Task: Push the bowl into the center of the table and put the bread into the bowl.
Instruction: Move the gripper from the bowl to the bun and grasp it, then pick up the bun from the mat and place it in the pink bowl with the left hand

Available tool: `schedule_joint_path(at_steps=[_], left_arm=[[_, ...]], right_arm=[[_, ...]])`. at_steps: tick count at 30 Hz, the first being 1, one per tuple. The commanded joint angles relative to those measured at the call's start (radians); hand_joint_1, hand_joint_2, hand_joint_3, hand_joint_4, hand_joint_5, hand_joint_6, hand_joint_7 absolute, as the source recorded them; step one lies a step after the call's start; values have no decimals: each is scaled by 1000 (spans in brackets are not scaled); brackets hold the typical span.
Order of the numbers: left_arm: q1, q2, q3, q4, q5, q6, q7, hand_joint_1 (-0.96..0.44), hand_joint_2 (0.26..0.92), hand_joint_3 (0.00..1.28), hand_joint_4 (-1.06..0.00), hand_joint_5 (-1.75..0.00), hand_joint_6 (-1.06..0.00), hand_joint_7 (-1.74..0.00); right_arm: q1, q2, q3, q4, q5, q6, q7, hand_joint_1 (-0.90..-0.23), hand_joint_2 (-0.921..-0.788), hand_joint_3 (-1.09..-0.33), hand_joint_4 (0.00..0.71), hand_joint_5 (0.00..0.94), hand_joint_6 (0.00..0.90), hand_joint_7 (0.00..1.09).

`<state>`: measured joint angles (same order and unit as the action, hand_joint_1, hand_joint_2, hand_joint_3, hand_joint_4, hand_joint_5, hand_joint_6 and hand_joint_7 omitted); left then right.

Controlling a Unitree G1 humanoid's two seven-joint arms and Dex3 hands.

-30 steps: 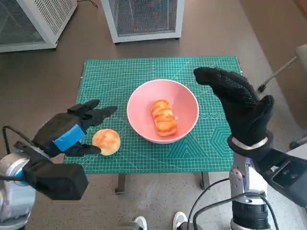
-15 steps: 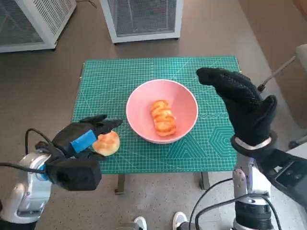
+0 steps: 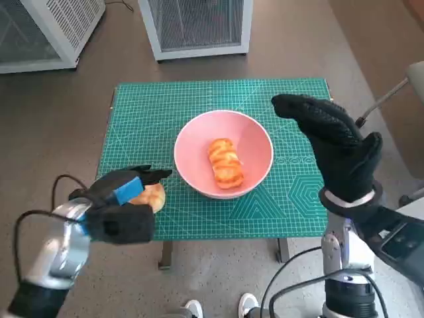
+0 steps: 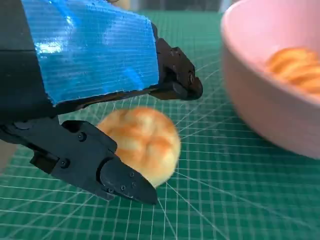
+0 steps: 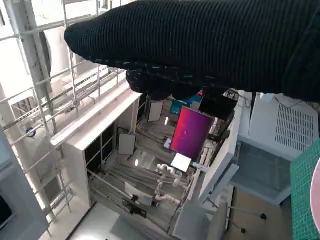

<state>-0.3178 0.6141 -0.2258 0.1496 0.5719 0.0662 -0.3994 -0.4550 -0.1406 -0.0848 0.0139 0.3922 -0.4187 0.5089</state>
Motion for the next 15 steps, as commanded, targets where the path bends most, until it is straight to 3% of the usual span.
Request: schedule_joint_path(at_steps=[1,4,5,6,8,11,15], left_arm=[[-15,-12,-10,86,15,-66,95,43,877,40,-563,-42,-637,-60],[-12,-10,-8,101,16,-92,125,80,907,100,-718,-90,-734,-88],[-11,-8,-7,102,15,-98,131,52,912,132,-679,-515,-627,-530],[-7,-6,-5,94,15,-104,138,34,915,166,-639,-805,-543,-829],[1,-1,0,80,16,-115,152,18,918,180,-625,-1046,-487,-1061],[7,5,7,68,14,-131,169,7,920,160,-638,-1190,-490,-1186],[15,11,21,61,4,-155,189,3,921,129,-657,-1216,-529,-1214]], right_arm=[[17,-1,2,8,0,7,8,-410,-921,-498,505,35,113,836],[18,-2,1,7,-1,5,7,-409,-921,-500,505,36,112,844],[18,-3,0,7,-1,4,7,-409,-921,-500,505,36,112,847],[18,-3,0,8,0,3,8,-409,-921,-500,506,36,111,849],[19,-3,-1,10,2,3,10,-409,-921,-500,506,37,110,852],[19,-3,-1,11,6,3,13,-410,-921,-499,506,37,109,855],[21,0,1,14,7,2,16,-408,-921,-499,505,38,105,861]])
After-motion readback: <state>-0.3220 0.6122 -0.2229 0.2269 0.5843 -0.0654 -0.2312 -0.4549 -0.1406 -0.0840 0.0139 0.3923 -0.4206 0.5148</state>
